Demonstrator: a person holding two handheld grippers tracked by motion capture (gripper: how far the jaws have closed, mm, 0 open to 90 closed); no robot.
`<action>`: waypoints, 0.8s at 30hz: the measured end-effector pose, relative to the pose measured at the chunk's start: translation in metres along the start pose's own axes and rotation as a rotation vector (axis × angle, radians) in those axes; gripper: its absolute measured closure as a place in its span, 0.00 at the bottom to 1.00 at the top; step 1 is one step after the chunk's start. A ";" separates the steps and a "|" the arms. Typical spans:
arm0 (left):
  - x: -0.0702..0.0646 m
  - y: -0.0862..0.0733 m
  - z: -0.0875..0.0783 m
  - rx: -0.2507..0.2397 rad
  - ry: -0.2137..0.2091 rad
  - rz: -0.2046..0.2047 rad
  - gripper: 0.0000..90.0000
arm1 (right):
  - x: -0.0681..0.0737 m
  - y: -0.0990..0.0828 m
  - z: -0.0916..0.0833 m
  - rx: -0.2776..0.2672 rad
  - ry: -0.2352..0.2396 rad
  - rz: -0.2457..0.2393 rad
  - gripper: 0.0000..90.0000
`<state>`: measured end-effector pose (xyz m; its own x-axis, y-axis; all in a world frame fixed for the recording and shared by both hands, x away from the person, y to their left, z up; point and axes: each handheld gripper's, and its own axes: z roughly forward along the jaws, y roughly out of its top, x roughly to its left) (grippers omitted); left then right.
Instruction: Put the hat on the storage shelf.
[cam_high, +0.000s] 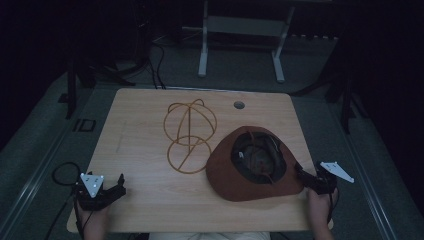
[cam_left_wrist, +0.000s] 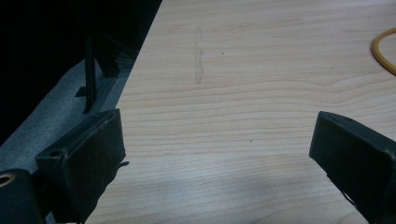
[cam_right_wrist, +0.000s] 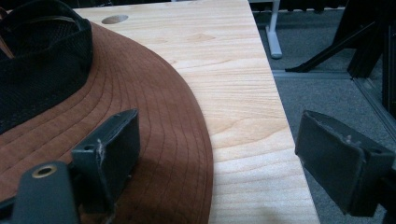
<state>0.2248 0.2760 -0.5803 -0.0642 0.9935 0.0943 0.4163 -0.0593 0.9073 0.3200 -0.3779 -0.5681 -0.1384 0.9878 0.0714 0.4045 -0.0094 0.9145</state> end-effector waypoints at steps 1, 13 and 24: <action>0.000 0.000 0.000 -0.001 -0.001 -0.001 0.04 | 0.000 0.000 0.000 0.001 0.000 0.000 0.16; 0.000 0.000 -0.001 -0.003 0.011 -0.010 0.04 | 0.003 0.015 -0.005 0.009 0.017 -0.005 0.15; 0.001 -0.001 -0.001 0.004 0.011 -0.015 0.04 | 0.013 0.068 -0.014 0.029 0.094 -0.058 0.15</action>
<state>0.2241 0.2765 -0.5805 -0.0803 0.9931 0.0849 0.4189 -0.0437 0.9070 0.3331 -0.3684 -0.4989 -0.2458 0.9676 0.0571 0.4196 0.0531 0.9062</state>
